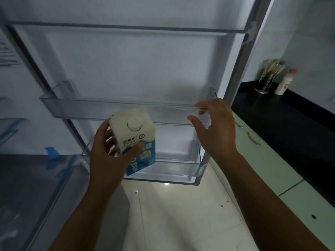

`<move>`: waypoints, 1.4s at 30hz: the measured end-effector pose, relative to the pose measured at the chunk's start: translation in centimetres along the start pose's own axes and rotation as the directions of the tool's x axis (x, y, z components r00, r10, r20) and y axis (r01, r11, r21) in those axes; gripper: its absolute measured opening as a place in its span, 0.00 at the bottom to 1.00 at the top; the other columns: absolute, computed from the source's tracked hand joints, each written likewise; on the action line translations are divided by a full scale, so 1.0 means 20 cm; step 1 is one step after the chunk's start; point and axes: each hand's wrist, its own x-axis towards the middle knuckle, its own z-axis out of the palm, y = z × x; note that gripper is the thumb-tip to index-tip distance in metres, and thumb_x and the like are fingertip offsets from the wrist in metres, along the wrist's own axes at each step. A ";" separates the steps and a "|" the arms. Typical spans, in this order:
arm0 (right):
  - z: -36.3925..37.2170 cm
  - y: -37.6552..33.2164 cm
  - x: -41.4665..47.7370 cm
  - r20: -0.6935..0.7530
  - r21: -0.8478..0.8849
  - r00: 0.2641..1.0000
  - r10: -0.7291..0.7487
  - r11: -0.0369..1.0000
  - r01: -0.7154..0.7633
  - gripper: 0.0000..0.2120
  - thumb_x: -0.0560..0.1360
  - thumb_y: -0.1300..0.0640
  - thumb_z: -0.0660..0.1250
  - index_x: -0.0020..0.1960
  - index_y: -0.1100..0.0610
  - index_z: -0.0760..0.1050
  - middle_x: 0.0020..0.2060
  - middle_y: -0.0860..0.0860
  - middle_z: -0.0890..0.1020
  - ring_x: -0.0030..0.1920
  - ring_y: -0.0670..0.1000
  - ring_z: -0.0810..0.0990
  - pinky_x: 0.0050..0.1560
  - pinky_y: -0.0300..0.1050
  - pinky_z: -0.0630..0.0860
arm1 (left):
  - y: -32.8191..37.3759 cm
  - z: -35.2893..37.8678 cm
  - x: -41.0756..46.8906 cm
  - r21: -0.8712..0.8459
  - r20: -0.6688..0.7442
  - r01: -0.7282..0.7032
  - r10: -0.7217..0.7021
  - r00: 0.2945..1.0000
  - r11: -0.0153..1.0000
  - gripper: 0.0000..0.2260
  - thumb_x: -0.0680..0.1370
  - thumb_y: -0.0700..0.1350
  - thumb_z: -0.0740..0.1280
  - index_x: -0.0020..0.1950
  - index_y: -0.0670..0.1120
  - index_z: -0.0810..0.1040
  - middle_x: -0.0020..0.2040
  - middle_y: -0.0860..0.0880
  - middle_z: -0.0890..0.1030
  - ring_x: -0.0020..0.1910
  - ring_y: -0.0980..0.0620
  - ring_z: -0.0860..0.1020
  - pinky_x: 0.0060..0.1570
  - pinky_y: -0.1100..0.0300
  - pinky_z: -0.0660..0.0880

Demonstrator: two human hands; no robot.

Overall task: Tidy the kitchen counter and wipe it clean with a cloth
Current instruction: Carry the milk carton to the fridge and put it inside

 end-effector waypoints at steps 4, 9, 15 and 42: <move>0.03 0.10 0.06 0.047 0.074 0.999 -0.017 0.997 0.014 0.12 0.72 0.52 0.70 0.51 0.58 0.77 0.40 0.47 0.76 0.48 0.44 0.71 0.57 0.26 0.59 | 0.00 0.09 0.00 0.039 -0.071 0.017 -0.014 0.997 0.999 0.39 0.58 0.50 0.74 0.68 0.53 0.67 0.62 0.50 0.76 0.59 0.52 0.77 0.46 0.61 0.80; 0.06 0.18 0.09 0.050 0.171 0.993 -0.108 0.980 0.098 0.13 0.73 0.51 0.67 0.53 0.58 0.77 0.45 0.52 0.81 0.51 0.48 0.73 0.58 0.32 0.63 | 0.00 0.18 -0.02 0.071 -0.178 0.036 -0.022 0.984 0.997 0.39 0.57 0.53 0.75 0.67 0.55 0.68 0.61 0.50 0.77 0.59 0.50 0.77 0.52 0.49 0.78; 0.03 0.17 0.15 0.078 0.178 0.972 -0.221 0.962 0.204 0.13 0.72 0.49 0.68 0.52 0.57 0.79 0.48 0.53 0.83 0.50 0.51 0.78 0.56 0.39 0.65 | 0.02 0.23 -0.10 0.156 -0.317 0.066 -0.013 0.948 0.986 0.39 0.58 0.57 0.74 0.68 0.54 0.67 0.62 0.49 0.76 0.61 0.47 0.76 0.54 0.44 0.78; 1.26 -1.64 0.01 0.437 0.810 0.381 -0.815 0.541 0.228 0.24 0.75 0.46 0.64 0.66 0.58 0.68 0.63 0.56 0.74 0.63 0.56 0.71 0.59 0.50 0.72 | 0.38 -1.24 -0.32 0.357 -0.900 0.230 0.267 0.346 0.905 0.34 0.63 0.49 0.77 0.66 0.52 0.68 0.60 0.53 0.78 0.58 0.55 0.77 0.55 0.52 0.77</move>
